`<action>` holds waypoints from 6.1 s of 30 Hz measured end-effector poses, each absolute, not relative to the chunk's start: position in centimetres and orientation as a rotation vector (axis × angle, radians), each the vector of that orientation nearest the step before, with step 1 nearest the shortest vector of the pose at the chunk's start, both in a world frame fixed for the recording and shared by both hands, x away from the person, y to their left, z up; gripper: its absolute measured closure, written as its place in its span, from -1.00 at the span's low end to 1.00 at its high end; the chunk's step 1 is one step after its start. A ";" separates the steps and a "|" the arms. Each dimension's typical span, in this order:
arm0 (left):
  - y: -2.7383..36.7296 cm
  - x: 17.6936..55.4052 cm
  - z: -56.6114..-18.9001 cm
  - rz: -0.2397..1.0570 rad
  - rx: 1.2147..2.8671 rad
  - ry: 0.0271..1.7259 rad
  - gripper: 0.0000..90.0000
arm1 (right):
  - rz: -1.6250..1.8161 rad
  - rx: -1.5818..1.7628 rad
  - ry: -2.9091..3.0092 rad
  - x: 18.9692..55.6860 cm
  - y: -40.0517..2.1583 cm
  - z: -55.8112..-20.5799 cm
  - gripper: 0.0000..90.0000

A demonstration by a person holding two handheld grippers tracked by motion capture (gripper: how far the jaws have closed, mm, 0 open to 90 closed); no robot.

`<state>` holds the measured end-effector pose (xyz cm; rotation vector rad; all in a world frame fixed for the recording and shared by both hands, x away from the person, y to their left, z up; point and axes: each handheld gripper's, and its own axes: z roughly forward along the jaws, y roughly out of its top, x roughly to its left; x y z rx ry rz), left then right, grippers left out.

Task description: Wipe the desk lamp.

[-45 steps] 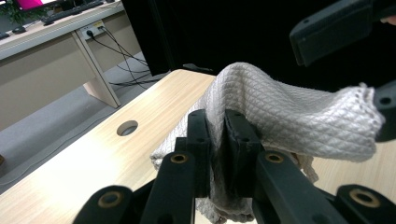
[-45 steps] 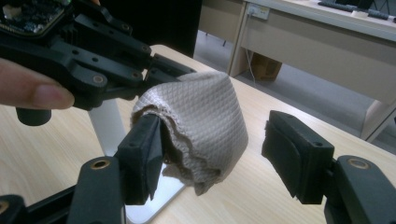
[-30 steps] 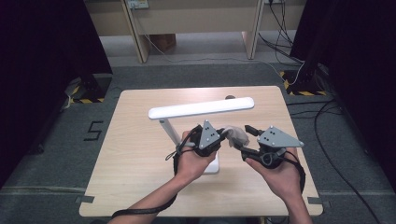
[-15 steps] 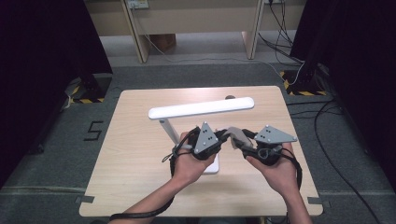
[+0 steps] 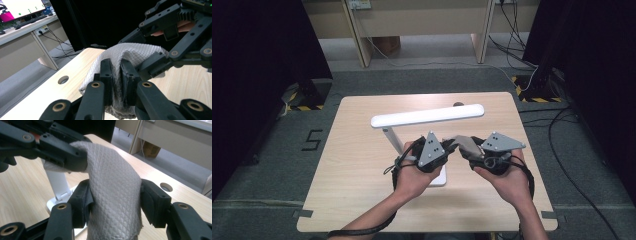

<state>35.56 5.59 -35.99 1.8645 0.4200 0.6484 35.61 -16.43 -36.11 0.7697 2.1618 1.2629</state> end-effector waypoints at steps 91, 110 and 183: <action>17.7 32.9 -47.1 0.486 1.933 0.916 0.20 | 1.247 0.945 1.786 34.4 -22.0 -31.3 0.73; 16.1 36.3 -48.2 0.515 1.761 1.003 0.01 | 1.231 0.955 1.818 34.7 -21.9 -32.0 0.73; 13.0 36.6 -47.3 0.736 1.762 1.023 0.36 | 1.439 0.979 1.779 35.1 -15.8 -31.5 0.73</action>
